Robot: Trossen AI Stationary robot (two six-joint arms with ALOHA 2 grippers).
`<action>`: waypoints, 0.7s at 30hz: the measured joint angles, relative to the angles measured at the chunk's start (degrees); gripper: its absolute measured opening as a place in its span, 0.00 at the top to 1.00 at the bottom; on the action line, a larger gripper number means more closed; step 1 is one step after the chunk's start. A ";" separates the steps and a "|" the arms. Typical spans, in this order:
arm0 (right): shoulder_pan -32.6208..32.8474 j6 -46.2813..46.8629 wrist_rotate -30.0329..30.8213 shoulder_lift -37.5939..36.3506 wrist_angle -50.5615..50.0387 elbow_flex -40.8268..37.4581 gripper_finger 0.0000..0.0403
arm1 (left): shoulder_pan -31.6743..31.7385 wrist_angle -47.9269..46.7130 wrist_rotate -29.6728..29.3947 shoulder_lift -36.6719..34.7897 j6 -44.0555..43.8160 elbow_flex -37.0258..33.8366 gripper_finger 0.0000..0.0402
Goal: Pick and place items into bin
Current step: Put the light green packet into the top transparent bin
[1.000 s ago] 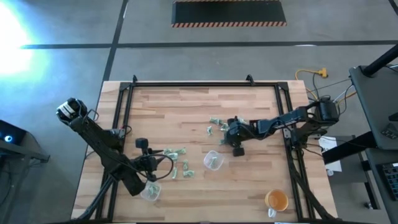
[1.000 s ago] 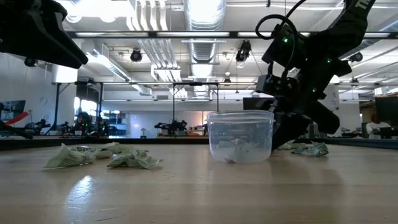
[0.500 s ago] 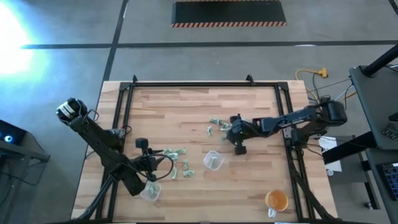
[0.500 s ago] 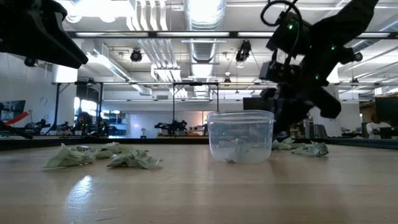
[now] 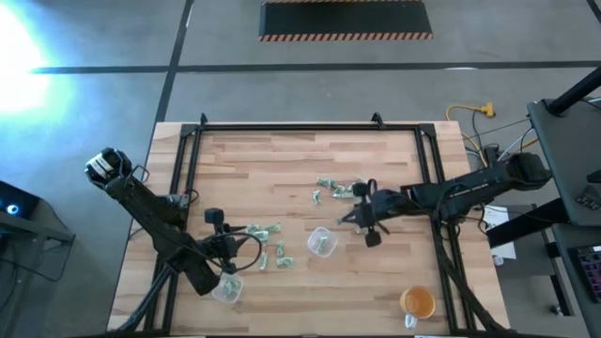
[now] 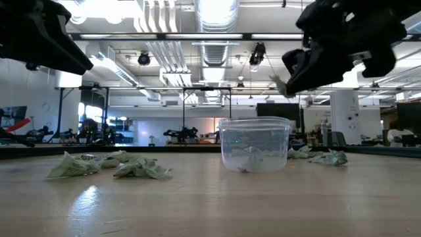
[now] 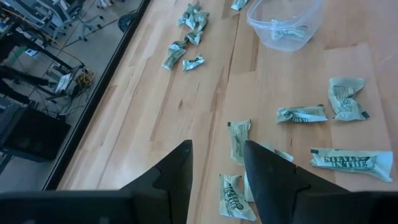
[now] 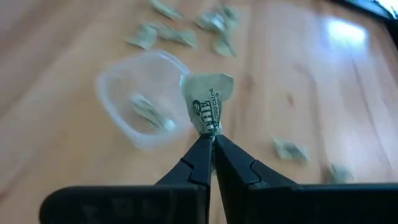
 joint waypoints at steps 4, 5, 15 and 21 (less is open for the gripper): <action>1.67 -2.78 -2.89 1.83 4.53 0.03 0.98 | 0.00 0.54 -0.02 0.00 0.02 -0.02 0.68; 1.99 -3.13 -3.05 2.32 5.80 0.14 0.98 | -0.01 0.65 -0.02 0.01 0.02 -0.04 0.68; 1.77 -6.76 -7.48 11.20 14.22 1.05 0.98 | 0.00 1.03 -0.02 0.02 0.02 -0.09 0.68; 1.53 -6.06 -7.33 12.32 13.52 3.18 0.98 | 0.00 1.03 -0.02 0.02 0.02 -0.13 0.68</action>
